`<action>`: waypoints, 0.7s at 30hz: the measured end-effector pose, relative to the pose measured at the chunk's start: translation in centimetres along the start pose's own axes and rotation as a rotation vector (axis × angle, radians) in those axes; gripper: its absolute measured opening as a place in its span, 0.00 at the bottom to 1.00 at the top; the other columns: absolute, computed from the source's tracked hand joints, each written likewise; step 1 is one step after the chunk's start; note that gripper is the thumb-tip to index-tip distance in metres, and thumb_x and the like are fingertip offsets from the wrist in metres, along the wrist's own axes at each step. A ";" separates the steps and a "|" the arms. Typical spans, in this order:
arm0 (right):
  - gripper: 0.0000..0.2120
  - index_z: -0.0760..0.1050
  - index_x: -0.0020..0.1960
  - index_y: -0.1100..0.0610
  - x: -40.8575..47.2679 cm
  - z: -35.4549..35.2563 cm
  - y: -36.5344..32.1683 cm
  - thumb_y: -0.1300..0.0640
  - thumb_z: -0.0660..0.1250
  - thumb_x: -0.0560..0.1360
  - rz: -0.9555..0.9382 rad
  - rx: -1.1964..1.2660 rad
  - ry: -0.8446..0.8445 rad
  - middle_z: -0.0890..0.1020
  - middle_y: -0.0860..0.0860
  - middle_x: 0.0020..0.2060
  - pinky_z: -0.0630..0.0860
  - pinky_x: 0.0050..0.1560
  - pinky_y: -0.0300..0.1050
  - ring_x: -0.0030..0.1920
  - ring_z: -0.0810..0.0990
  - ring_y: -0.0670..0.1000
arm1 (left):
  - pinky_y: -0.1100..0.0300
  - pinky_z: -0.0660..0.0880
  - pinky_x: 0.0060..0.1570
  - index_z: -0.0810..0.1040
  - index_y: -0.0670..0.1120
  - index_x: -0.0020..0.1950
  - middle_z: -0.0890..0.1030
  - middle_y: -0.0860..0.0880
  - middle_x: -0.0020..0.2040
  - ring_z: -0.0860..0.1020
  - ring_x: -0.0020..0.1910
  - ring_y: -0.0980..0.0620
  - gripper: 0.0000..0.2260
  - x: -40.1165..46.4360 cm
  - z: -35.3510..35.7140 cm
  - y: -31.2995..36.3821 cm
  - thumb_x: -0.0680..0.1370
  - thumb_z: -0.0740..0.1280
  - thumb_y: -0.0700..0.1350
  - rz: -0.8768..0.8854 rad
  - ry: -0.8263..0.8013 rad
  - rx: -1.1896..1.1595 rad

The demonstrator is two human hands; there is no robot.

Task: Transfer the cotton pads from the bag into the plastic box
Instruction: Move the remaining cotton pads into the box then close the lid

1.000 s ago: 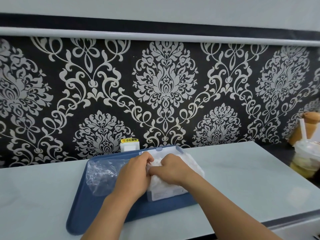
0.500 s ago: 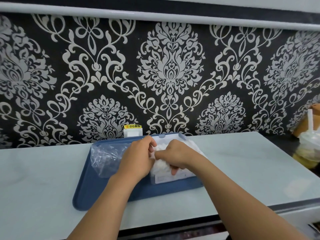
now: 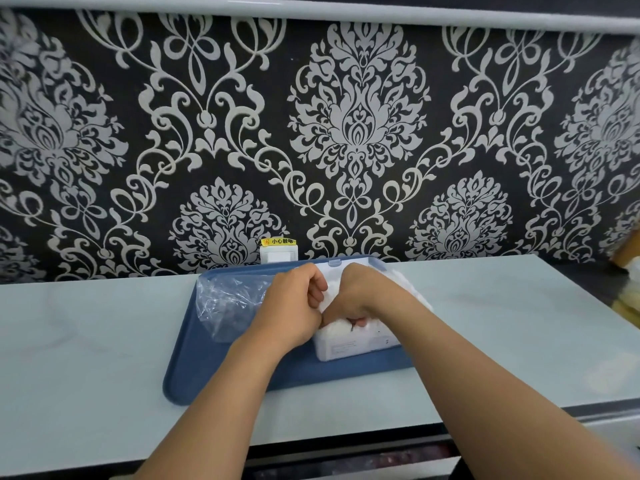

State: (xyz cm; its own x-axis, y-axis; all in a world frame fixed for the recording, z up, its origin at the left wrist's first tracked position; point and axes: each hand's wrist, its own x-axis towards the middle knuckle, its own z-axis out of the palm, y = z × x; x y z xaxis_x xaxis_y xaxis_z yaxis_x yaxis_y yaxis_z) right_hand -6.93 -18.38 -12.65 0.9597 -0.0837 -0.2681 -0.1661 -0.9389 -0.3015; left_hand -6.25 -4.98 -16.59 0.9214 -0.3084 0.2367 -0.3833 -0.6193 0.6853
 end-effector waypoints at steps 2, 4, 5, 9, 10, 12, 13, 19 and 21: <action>0.19 0.71 0.40 0.57 -0.1 0.9 -0.4 0.47 0.76 0.67 -0.027 -0.018 0.085 0.77 0.47 0.18 0.78 0.39 0.41 0.25 0.78 0.45 | 0.51 0.80 0.43 0.77 0.48 0.46 0.81 0.51 0.41 0.80 0.41 0.48 0.16 -0.1 0.0 0.0 0.67 0.67 0.27 0.003 0.001 -0.003; 0.19 0.67 0.43 0.56 -0.2 1.5 -0.3 0.48 0.75 0.69 -0.069 -0.006 0.163 0.78 0.47 0.23 0.77 0.39 0.41 0.30 0.79 0.47 | 0.51 0.80 0.43 0.76 0.48 0.45 0.80 0.50 0.42 0.80 0.42 0.47 0.16 -0.1 0.0 0.0 0.67 0.67 0.27 0.008 0.003 0.001; 0.18 0.68 0.41 0.56 -0.3 1.3 -0.1 0.48 0.74 0.69 -0.082 0.009 0.160 0.78 0.47 0.24 0.76 0.38 0.42 0.31 0.79 0.47 | 0.53 0.80 0.42 0.76 0.49 0.45 0.80 0.50 0.42 0.80 0.42 0.48 0.17 -0.1 0.0 0.0 0.67 0.68 0.28 0.008 0.008 0.003; 0.16 0.74 0.31 0.56 -0.8 0.1 0.8 0.47 0.73 0.69 -0.052 0.161 -0.009 0.79 0.48 0.22 0.73 0.36 0.39 0.27 0.75 0.45 | 0.63 0.77 0.38 0.75 0.51 0.44 0.80 0.53 0.43 0.79 0.42 0.53 0.18 0.0 -0.1 -0.2 0.67 0.72 0.30 -0.008 0.033 0.007; 0.16 0.73 0.31 0.56 -0.9 0.0 0.8 0.47 0.72 0.70 -0.053 0.180 -0.021 0.79 0.49 0.23 0.72 0.35 0.40 0.27 0.74 0.45 | 0.64 0.76 0.38 0.76 0.51 0.45 0.79 0.53 0.43 0.79 0.42 0.53 0.18 0.0 -0.1 -0.2 0.67 0.72 0.30 -0.013 0.035 0.003; 0.16 0.72 0.34 0.56 -1.2 0.2 0.8 0.48 0.72 0.71 -0.059 0.194 -0.044 0.78 0.50 0.24 0.70 0.33 0.40 0.27 0.73 0.46 | 0.64 0.76 0.38 0.76 0.50 0.45 0.79 0.52 0.43 0.78 0.41 0.53 0.18 0.1 0.0 -0.3 0.66 0.71 0.29 -0.021 0.040 -0.001; 0.16 0.70 0.35 0.56 -1.3 0.4 0.7 0.48 0.72 0.72 -0.066 0.186 -0.065 0.77 0.50 0.24 0.69 0.32 0.41 0.26 0.73 0.47 | 0.64 0.76 0.38 0.76 0.51 0.45 0.80 0.52 0.43 0.78 0.41 0.53 0.18 0.0 0.1 -0.4 0.66 0.70 0.28 -0.025 0.038 -0.003; 0.11 0.68 0.43 0.57 -0.8 2.1 -0.5 0.54 0.69 0.77 -0.111 -0.067 0.094 0.84 0.55 0.46 0.72 0.40 0.44 0.46 0.82 0.56 | 0.70 0.70 0.37 0.76 0.52 0.46 0.78 0.54 0.45 0.78 0.44 0.54 0.19 0.1 0.4 -0.1 0.66 0.69 0.29 -0.011 0.059 0.051; 0.11 0.70 0.43 0.57 -0.7 2.0 -0.6 0.53 0.69 0.76 -0.097 -0.018 0.115 0.84 0.54 0.39 0.71 0.37 0.44 0.45 0.83 0.55 | 0.62 0.74 0.42 0.78 0.50 0.48 0.74 0.53 0.49 0.76 0.45 0.53 0.19 0.1 0.5 0.0 0.66 0.68 0.28 -0.033 0.117 0.063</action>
State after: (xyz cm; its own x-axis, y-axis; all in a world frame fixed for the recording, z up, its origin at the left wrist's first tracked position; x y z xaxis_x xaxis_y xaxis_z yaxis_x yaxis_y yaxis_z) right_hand -7.98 -17.07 -14.13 0.9908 -0.0290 -0.1321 -0.0683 -0.9503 -0.3039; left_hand -6.19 -5.38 -16.87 0.9334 -0.2028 0.2959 -0.3523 -0.6731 0.6502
